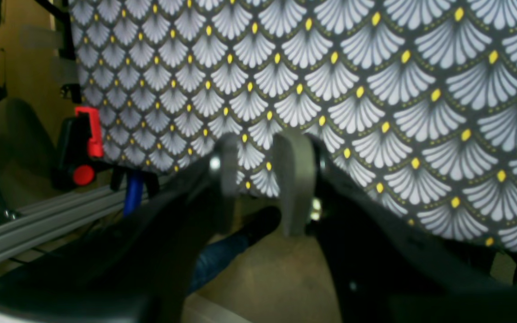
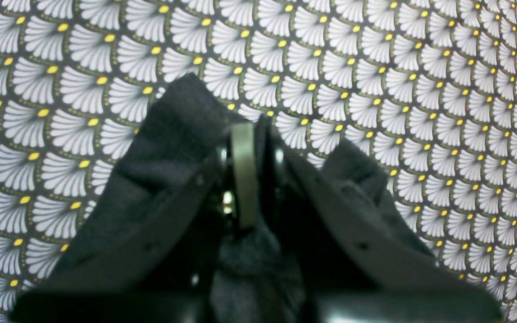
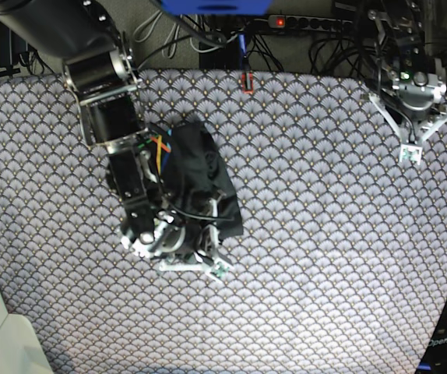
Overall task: Fold the T-shirt properly
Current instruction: 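Grasp the bundle's edge with the right gripper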
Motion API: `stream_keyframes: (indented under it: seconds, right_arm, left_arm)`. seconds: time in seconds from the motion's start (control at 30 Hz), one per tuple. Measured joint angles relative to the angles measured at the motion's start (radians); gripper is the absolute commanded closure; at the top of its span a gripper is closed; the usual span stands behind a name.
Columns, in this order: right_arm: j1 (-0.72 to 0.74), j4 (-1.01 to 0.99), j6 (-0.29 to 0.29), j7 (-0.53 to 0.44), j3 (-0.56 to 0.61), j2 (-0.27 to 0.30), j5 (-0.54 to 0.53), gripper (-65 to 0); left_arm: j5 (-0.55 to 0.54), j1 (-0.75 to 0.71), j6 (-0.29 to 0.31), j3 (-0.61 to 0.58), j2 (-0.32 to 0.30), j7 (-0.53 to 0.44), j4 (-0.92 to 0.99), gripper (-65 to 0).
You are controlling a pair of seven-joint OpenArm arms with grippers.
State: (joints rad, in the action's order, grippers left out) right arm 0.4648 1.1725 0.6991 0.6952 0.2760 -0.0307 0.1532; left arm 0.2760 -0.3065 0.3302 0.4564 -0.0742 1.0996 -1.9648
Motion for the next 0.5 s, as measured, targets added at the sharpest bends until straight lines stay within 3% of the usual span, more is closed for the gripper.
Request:
stream_keyframes:
  seconds: [0.23,0.5]
  right_arm:
    - [0.000,-0.002,0.000,0.000,0.000,0.000,0.000,-18.2]
    - [0.000,-0.002,0.000,-0.001,0.000,0.000,0.000,-18.5]
  left_arm:
    - [0.000,0.003,0.000,0.000,0.005,0.000,0.000,-17.3]
    - [0.000,0.003,0.000,0.000,0.005,0.000,0.000,-17.3]
